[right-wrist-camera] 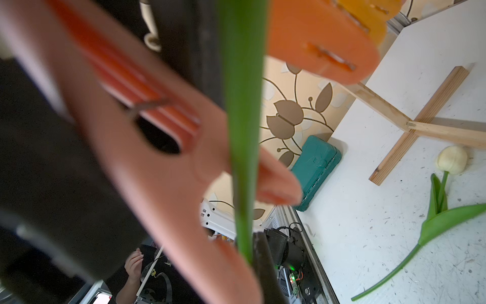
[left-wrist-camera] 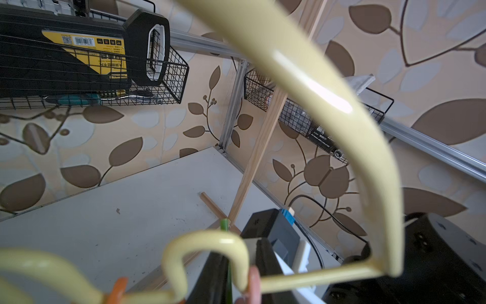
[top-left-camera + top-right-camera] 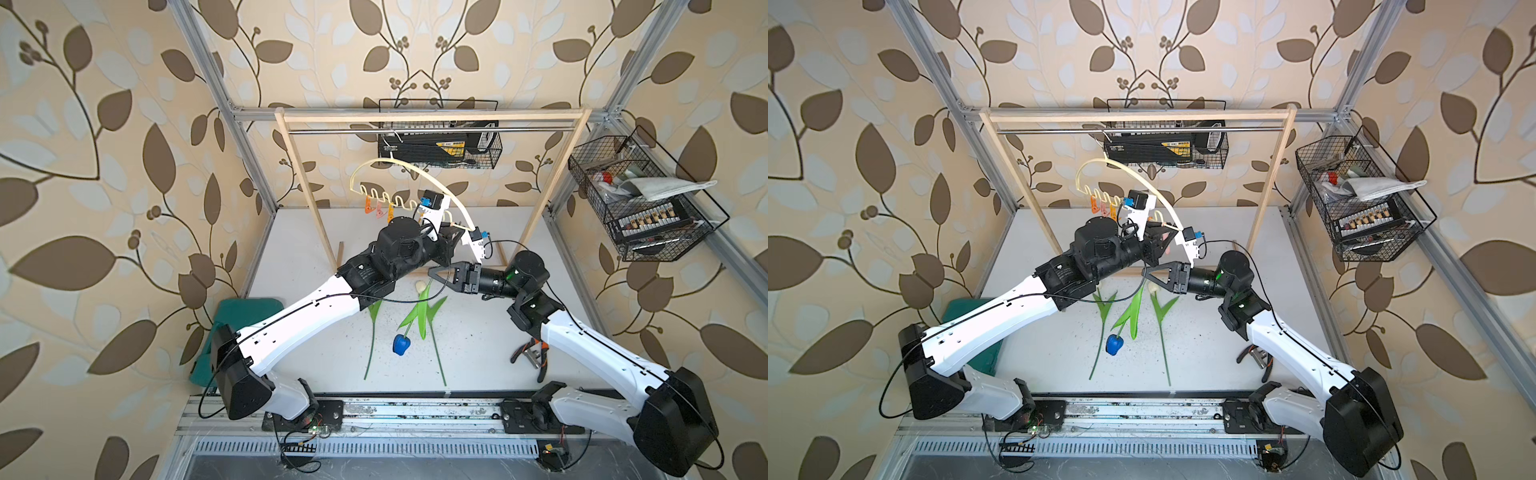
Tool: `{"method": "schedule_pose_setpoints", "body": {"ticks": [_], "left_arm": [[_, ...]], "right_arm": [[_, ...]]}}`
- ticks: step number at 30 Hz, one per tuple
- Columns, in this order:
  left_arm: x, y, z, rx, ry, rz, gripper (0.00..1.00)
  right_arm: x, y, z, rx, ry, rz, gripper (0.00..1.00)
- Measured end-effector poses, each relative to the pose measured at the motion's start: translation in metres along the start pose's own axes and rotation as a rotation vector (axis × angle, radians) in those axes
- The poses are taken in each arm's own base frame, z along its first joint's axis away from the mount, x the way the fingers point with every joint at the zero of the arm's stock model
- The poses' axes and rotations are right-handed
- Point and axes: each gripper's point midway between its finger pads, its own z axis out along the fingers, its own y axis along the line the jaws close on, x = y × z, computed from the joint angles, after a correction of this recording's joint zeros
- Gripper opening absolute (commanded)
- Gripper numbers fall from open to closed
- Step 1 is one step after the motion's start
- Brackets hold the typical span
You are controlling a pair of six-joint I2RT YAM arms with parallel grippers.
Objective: Dry the flowers on a clothes hanger
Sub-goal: Clamp the flower onto the hanger.
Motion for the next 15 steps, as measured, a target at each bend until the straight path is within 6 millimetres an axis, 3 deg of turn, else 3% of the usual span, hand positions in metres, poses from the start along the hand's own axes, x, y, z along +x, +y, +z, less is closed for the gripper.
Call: {"method": "schedule_pose_setpoints", "body": {"ticks": [6,12,15], "left_arm": [[-0.0001,0.0000,0.0000,0.000,0.000,0.000,0.16],[0.0005,0.0008,0.0001,-0.003,0.001,-0.007,0.43],[0.0003,0.0035,0.0003,-0.008,0.001,-0.010,0.48]], "right_arm": [[0.0000,0.0001,0.0000,0.000,0.000,0.000,0.00],[-0.0009,0.0016,-0.0001,-0.006,-0.003,-0.004,0.00],[-0.0014,0.0026,-0.0001,-0.009,-0.005,-0.008,0.00]]}}
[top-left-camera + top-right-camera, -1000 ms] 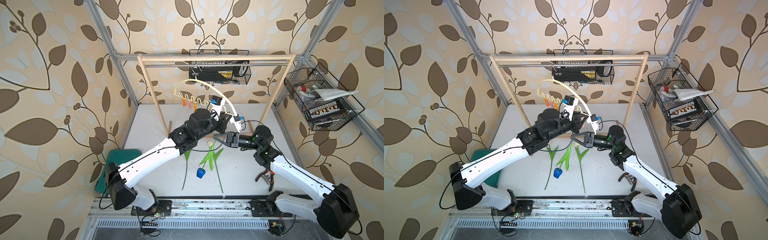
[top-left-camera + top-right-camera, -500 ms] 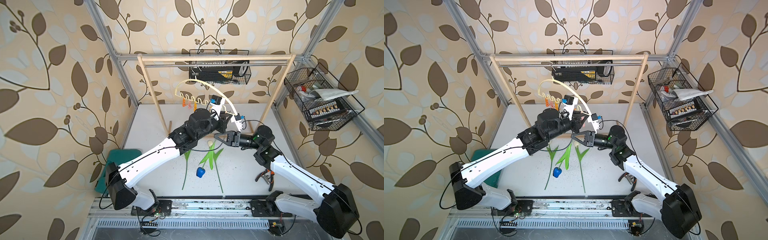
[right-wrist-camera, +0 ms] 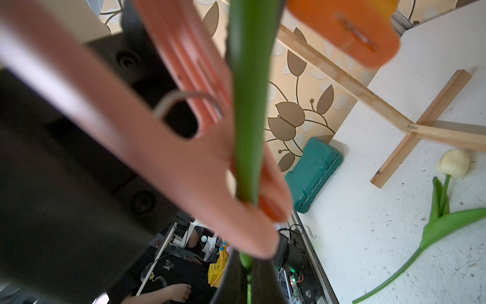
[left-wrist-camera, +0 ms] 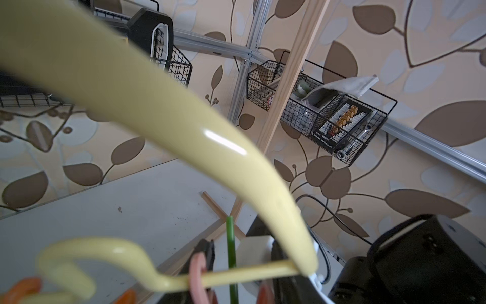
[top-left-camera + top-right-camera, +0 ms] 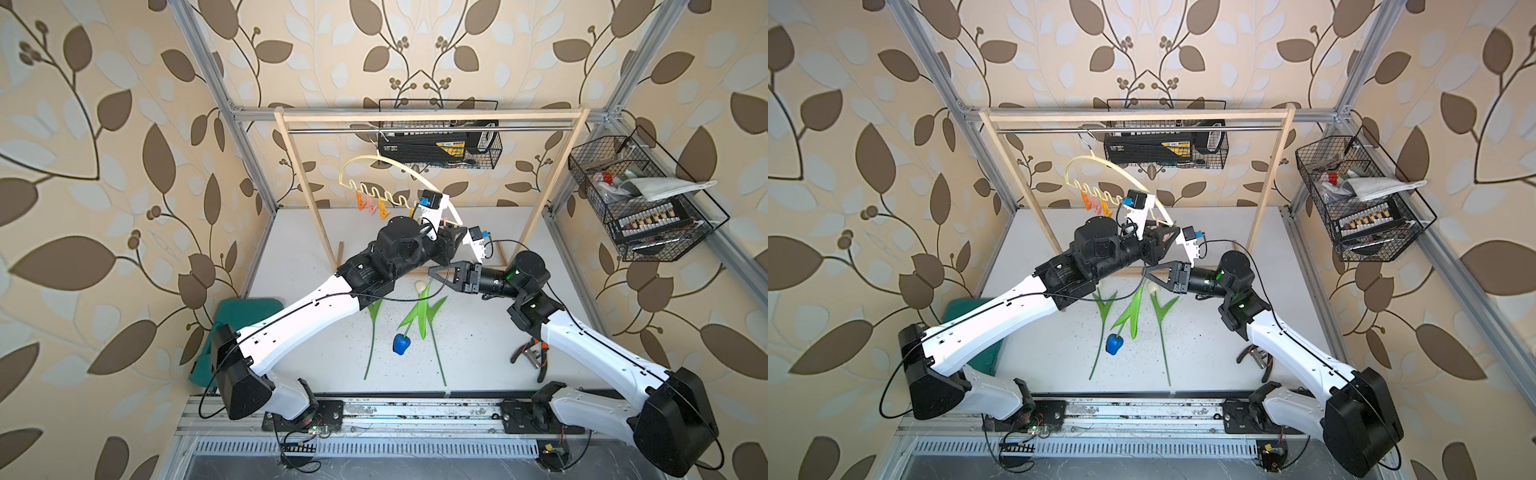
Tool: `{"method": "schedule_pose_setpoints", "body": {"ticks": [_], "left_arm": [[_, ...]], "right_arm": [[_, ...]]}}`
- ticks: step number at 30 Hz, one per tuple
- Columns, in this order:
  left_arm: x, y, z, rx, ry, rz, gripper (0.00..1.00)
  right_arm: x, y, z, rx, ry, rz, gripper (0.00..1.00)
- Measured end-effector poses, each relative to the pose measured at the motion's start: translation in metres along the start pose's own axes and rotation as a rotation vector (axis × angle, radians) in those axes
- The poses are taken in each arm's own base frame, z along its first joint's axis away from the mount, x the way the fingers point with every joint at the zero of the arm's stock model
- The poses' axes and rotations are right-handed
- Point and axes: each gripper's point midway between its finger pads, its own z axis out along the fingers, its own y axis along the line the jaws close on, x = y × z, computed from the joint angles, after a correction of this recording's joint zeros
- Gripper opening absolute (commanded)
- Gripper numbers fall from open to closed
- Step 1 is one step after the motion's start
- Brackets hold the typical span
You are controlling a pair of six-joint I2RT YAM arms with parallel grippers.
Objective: Dry the flowers on a clothes hanger
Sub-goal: Clamp the flower onto the hanger.
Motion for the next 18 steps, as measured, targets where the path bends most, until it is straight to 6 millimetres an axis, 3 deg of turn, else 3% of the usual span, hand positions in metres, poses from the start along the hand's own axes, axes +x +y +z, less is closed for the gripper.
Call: {"method": "schedule_pose_setpoints", "body": {"ticks": [4,8,14,18], "left_arm": [[0.000,0.000,0.000,-0.001,0.001,-0.003,0.63],[0.002,0.001,-0.001,-0.003,0.009,0.000,0.69],[0.009,0.003,-0.001,-0.012,0.037,0.006,0.71],[0.018,0.006,-0.002,-0.025,0.077,0.011,0.71]], "right_arm": [[0.000,0.001,0.000,-0.003,-0.001,-0.004,0.00],[-0.001,0.001,0.000,-0.004,-0.002,-0.010,0.05],[-0.002,-0.008,-0.001,0.028,-0.007,-0.031,0.36],[-0.003,-0.029,-0.005,0.117,-0.022,-0.035,0.69]]}}
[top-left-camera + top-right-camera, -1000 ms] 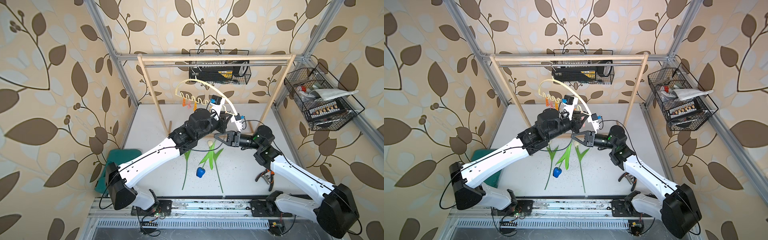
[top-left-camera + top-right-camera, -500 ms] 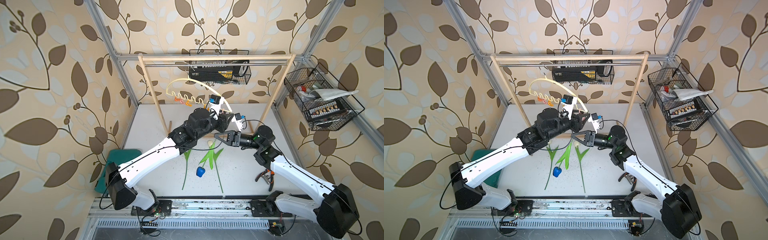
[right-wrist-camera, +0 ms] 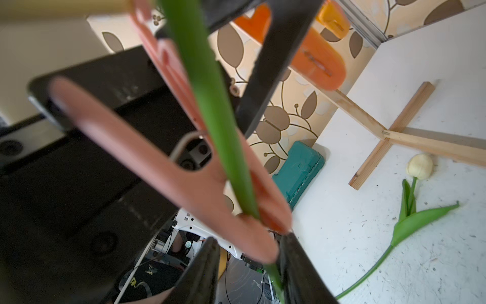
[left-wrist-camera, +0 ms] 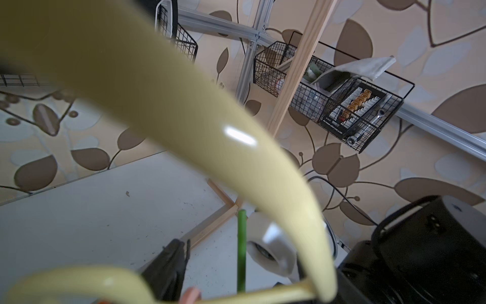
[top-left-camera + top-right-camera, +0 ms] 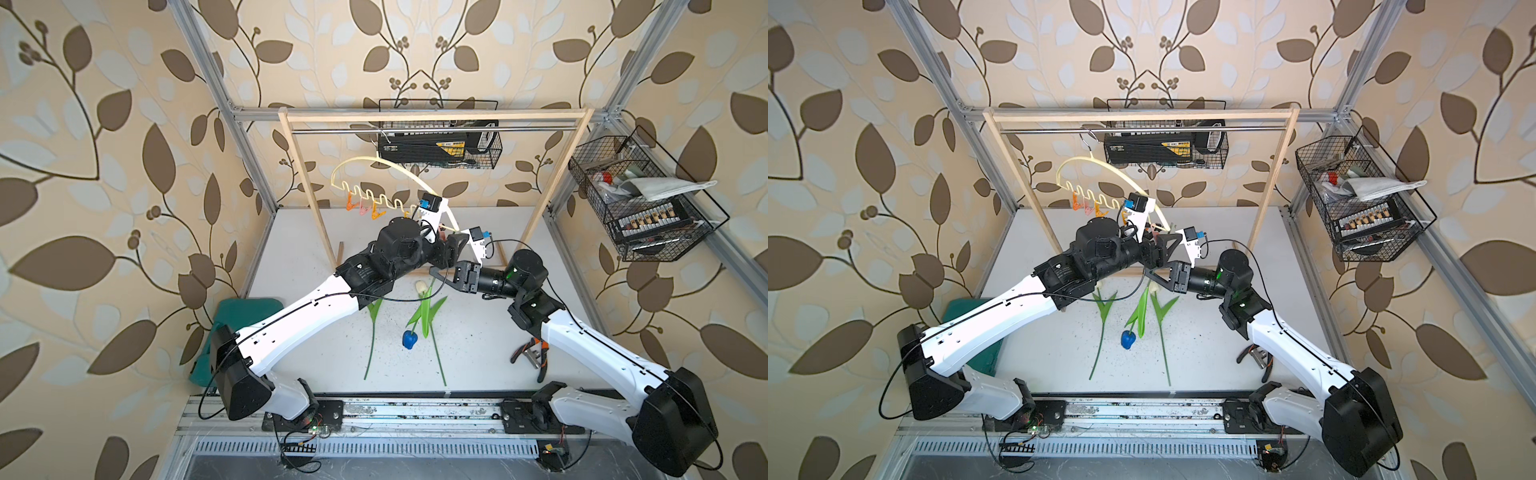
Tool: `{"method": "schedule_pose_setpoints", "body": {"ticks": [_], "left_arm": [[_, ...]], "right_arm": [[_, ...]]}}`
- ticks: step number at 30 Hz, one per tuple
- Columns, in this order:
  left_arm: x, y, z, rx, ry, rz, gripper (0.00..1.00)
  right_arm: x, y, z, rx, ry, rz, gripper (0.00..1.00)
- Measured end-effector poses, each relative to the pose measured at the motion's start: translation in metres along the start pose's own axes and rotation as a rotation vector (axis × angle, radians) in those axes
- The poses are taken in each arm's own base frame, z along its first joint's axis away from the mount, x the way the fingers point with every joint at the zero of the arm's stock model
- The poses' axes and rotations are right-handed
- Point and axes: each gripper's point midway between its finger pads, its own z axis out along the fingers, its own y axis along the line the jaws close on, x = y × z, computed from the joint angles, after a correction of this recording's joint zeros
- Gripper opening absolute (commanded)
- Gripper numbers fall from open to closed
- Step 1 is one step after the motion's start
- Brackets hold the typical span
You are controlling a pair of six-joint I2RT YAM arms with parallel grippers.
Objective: Dry the flowers on a clothes hanger
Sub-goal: Clamp the flower onto the hanger.
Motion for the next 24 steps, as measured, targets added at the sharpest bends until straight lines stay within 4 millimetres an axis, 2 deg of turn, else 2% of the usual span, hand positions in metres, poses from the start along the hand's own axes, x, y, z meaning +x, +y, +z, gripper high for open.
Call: {"method": "schedule_pose_setpoints", "body": {"ticks": [1,4,6,8,14,17,20,24], "left_arm": [[0.002,0.001,0.000,-0.002,0.007,0.001,0.72],[0.005,0.002,0.000,-0.007,0.023,0.003,0.72],[0.007,0.002,-0.001,-0.010,0.032,0.005,0.72],[0.007,0.002,-0.002,-0.013,0.041,0.008,0.73],[-0.006,-0.002,-0.008,-0.012,0.039,0.008,0.73],[-0.012,-0.004,-0.013,-0.012,0.050,-0.002,0.75],[-0.016,-0.009,-0.012,0.002,0.062,-0.011,0.77],[-0.005,-0.008,-0.010,0.000,0.110,-0.026,0.78]], "right_arm": [[0.001,-0.006,-0.001,0.030,-0.002,0.004,0.76],[0.002,-0.020,-0.009,0.131,-0.021,-0.014,0.84],[0.002,-0.024,-0.016,0.189,-0.035,-0.037,0.89],[0.000,-0.025,-0.023,0.237,-0.049,-0.064,0.99],[-0.006,-0.033,-0.037,0.381,-0.067,-0.116,0.99],[-0.008,-0.050,-0.049,0.499,-0.077,-0.108,0.99],[-0.008,-0.075,-0.071,0.657,-0.105,-0.071,0.99],[0.001,-0.096,-0.092,0.785,-0.085,-0.038,0.99]]}}
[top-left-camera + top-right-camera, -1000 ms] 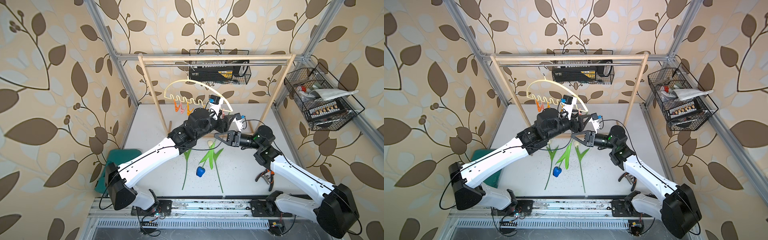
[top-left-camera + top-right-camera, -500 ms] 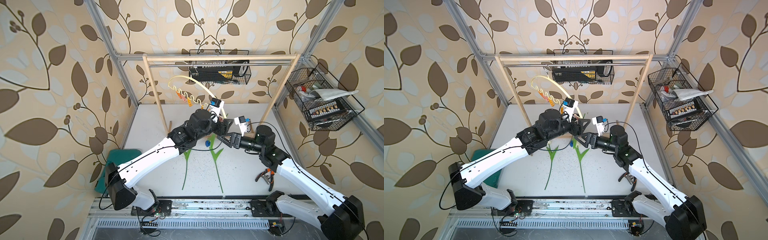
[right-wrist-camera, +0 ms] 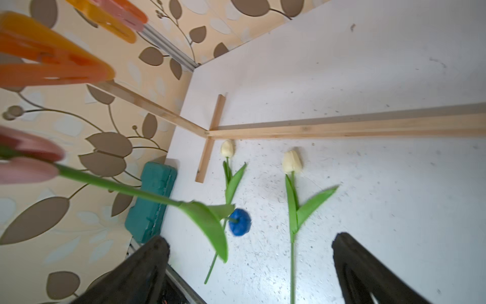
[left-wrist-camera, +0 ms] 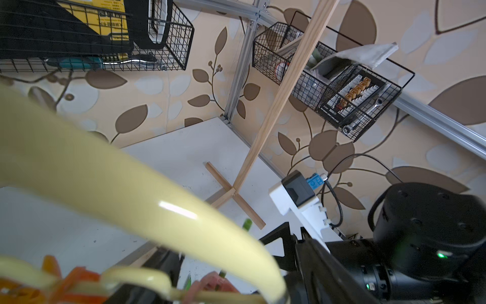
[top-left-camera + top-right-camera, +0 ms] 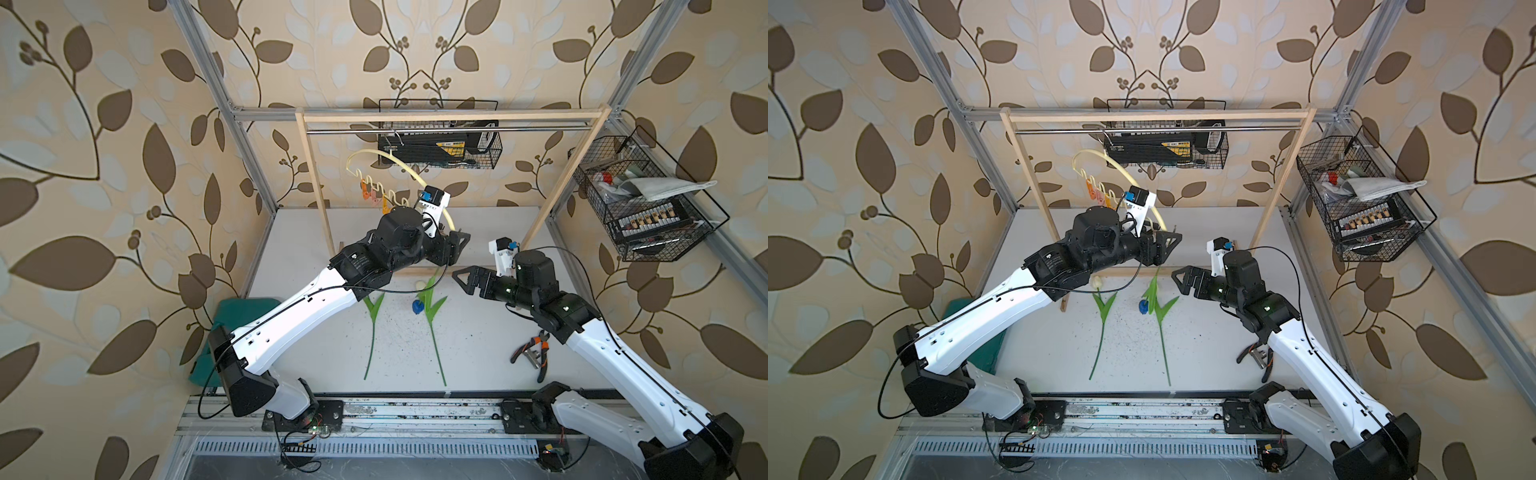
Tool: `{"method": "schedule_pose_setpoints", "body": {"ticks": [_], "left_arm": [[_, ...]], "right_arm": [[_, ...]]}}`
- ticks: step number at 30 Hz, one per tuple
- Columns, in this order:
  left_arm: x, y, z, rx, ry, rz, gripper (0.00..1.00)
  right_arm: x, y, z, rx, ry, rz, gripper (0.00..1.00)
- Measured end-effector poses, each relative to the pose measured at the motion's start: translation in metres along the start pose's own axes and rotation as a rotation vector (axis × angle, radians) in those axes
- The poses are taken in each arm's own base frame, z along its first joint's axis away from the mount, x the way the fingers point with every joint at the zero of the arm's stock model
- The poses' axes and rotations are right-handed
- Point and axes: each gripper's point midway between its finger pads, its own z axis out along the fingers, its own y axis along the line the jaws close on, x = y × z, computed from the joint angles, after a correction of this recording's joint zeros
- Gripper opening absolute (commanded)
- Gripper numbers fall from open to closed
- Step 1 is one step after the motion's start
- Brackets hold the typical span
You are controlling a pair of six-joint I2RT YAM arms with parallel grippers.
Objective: Dry the flowers on a clothes hanger
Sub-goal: Clamp the flower onto the hanger.
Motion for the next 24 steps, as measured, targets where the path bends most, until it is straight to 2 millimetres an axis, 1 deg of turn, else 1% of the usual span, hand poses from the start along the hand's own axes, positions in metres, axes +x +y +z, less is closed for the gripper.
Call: {"method": "schedule_pose_setpoints", "body": {"ticks": [2,4,7,10,13,16,18,21,24], "left_arm": [[0.005,0.002,0.001,-0.006,0.018,-0.002,0.78],[0.008,0.003,0.000,-0.012,0.031,-0.003,0.79],[0.012,0.004,0.000,-0.017,0.047,-0.003,0.81],[0.014,0.005,0.000,-0.020,0.056,0.000,0.84],[0.015,0.005,0.000,-0.022,0.061,0.004,0.87],[0.019,0.007,-0.003,-0.030,0.080,0.005,0.88],[0.021,0.008,-0.006,-0.035,0.091,0.008,0.90],[0.022,0.009,-0.012,-0.041,0.097,0.012,0.91],[0.023,0.010,-0.020,-0.050,0.107,0.016,0.92]], "right_arm": [[0.007,-0.006,0.000,0.023,0.028,-0.007,0.99],[0.012,-0.008,0.000,0.032,0.049,-0.017,0.95],[0.020,-0.011,0.000,0.036,0.071,-0.030,0.86],[0.036,-0.015,0.001,0.043,0.103,-0.045,0.76],[0.058,-0.017,0.003,0.052,0.150,-0.064,0.68],[0.078,-0.019,0.007,0.064,0.191,-0.087,0.55],[0.091,-0.021,0.010,0.082,0.215,-0.104,0.50],[0.113,-0.027,0.019,0.114,0.257,-0.133,0.47],[0.137,-0.035,0.031,0.160,0.312,-0.158,0.46]]}}
